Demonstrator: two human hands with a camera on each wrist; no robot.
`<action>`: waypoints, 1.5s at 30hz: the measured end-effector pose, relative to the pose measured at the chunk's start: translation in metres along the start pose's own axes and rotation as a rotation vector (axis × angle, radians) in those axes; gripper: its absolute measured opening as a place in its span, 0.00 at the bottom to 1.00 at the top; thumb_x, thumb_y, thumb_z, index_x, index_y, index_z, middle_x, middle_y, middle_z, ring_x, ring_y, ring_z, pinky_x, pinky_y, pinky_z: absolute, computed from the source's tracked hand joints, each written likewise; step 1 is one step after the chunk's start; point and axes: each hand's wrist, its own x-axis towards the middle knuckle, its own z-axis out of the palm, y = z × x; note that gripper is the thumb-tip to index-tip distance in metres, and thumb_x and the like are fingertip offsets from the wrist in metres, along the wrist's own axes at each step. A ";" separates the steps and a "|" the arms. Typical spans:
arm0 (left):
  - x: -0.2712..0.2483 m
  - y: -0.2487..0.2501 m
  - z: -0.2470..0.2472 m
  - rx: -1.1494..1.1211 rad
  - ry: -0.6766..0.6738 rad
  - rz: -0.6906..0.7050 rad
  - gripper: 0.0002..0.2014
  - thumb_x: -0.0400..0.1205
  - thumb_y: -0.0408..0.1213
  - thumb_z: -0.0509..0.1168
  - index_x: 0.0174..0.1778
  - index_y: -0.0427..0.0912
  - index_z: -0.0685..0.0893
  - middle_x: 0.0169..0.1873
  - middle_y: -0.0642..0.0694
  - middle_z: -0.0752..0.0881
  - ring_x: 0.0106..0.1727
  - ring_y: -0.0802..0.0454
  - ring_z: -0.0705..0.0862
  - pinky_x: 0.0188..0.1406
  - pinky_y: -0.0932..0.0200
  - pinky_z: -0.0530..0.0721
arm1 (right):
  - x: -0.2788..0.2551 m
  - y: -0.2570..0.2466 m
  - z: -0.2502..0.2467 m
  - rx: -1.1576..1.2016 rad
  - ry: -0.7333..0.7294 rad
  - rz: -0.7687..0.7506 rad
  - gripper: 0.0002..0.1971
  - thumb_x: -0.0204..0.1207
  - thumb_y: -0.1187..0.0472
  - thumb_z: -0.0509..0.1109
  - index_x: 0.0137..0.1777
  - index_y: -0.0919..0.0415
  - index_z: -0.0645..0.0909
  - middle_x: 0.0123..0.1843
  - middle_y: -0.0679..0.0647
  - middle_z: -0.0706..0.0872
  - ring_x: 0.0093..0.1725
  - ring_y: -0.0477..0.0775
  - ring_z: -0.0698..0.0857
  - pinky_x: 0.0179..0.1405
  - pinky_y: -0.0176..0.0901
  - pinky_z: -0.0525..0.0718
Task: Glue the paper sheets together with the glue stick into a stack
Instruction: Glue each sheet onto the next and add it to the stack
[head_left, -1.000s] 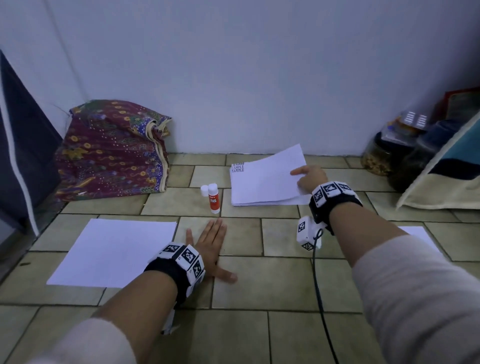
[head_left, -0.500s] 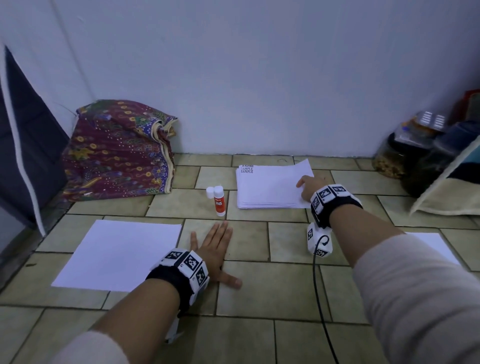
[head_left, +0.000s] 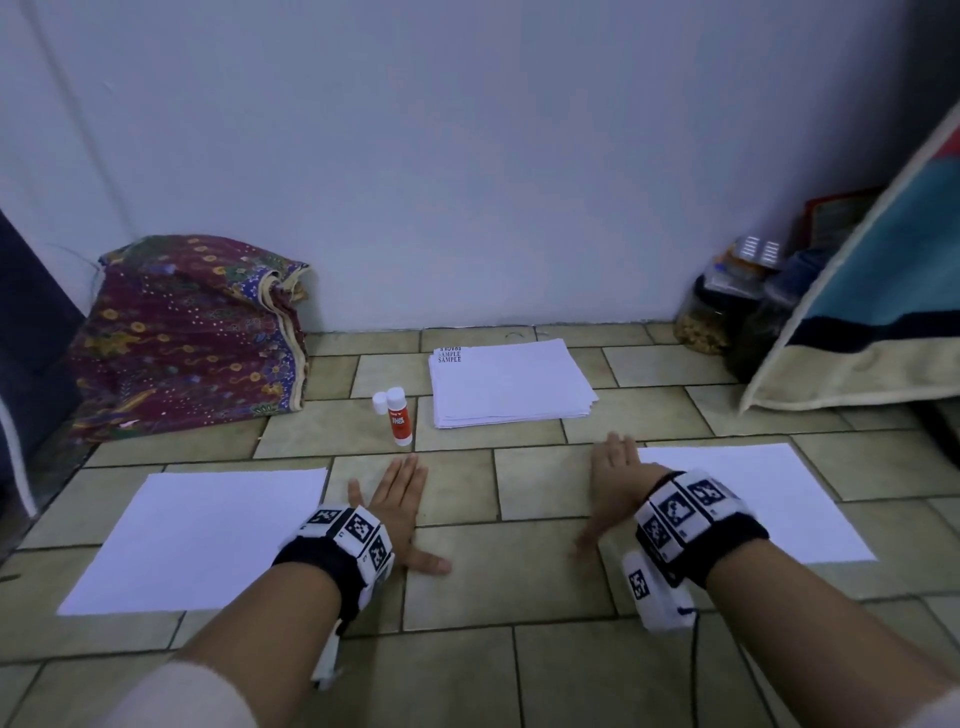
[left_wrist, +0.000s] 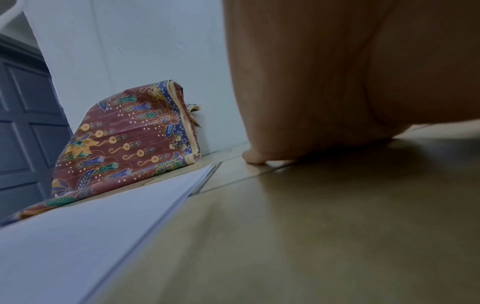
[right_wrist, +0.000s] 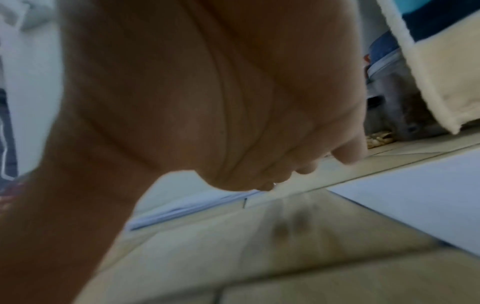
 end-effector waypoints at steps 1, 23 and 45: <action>-0.001 0.002 0.000 0.003 0.010 -0.009 0.67 0.67 0.74 0.64 0.82 0.39 0.28 0.81 0.47 0.26 0.82 0.50 0.28 0.77 0.27 0.36 | -0.006 0.002 0.008 -0.008 -0.002 -0.001 0.72 0.55 0.32 0.79 0.83 0.68 0.35 0.85 0.63 0.34 0.84 0.62 0.36 0.82 0.64 0.52; -0.061 -0.084 -0.017 -0.055 0.116 -0.397 0.35 0.83 0.53 0.64 0.80 0.36 0.60 0.77 0.42 0.69 0.76 0.48 0.70 0.70 0.60 0.71 | -0.007 0.008 0.037 -0.003 0.012 -0.004 0.78 0.51 0.32 0.81 0.81 0.66 0.27 0.84 0.61 0.30 0.83 0.59 0.32 0.81 0.60 0.49; -0.088 -0.060 -0.064 0.144 0.413 -0.365 0.29 0.86 0.28 0.51 0.84 0.48 0.57 0.53 0.45 0.84 0.43 0.50 0.77 0.41 0.59 0.72 | -0.007 0.010 0.037 0.000 0.022 -0.022 0.77 0.53 0.32 0.81 0.81 0.66 0.27 0.84 0.61 0.30 0.83 0.59 0.32 0.82 0.55 0.45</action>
